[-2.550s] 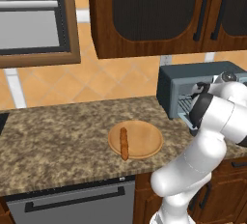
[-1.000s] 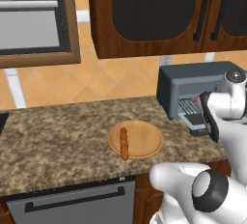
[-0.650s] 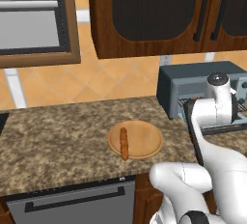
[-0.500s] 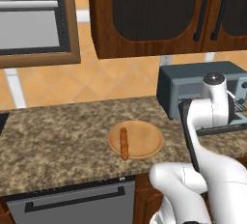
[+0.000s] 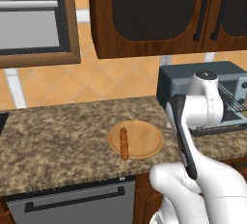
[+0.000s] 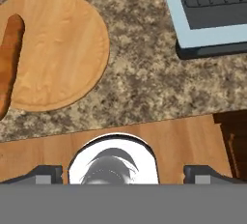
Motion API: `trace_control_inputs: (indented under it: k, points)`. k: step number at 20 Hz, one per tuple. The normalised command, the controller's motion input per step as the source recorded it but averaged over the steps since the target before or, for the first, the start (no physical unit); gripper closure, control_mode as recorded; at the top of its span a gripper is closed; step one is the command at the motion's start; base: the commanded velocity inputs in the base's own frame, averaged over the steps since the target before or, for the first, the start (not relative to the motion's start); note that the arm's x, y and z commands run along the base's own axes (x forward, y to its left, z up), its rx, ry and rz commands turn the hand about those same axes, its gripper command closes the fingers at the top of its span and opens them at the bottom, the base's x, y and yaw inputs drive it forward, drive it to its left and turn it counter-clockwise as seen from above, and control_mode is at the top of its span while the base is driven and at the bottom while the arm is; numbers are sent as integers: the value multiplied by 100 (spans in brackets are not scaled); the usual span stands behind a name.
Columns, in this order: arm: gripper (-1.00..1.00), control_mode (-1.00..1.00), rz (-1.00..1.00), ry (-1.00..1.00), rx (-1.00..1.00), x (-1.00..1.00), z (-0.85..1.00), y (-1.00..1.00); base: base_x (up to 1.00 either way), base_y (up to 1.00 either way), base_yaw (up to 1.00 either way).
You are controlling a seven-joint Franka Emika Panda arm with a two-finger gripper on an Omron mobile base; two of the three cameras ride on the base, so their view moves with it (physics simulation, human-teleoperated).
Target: Pick up the kebab skewer and baguette bread, and place them inside the toaster oven. Close the toaster oven door and start by setting the timer.
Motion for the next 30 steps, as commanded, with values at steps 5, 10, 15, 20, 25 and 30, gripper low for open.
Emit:
trace_control_inputs:
  k: [5, 10, 15, 20, 25, 30]
  points:
    - [-100, -100, -15, -2, 16, 33, -1, 100, 0, 0, 0]
    - [-100, -100, -11, -1, 7, 68, -31, 96, 0, 0, 0]
    - [-100, -100, 0, 6, 7, 61, -50, 54, 0, 0, 0]
    - [-100, -100, 0, 7, 3, 42, -44, 14, 0, 0, 0]
    - [-100, -100, 0, 3, 0, 34, -37, 24, 0, 0, 0]
    - [-100, -100, 0, 0, 0, 23, -29, 15, 0, 0, 0]
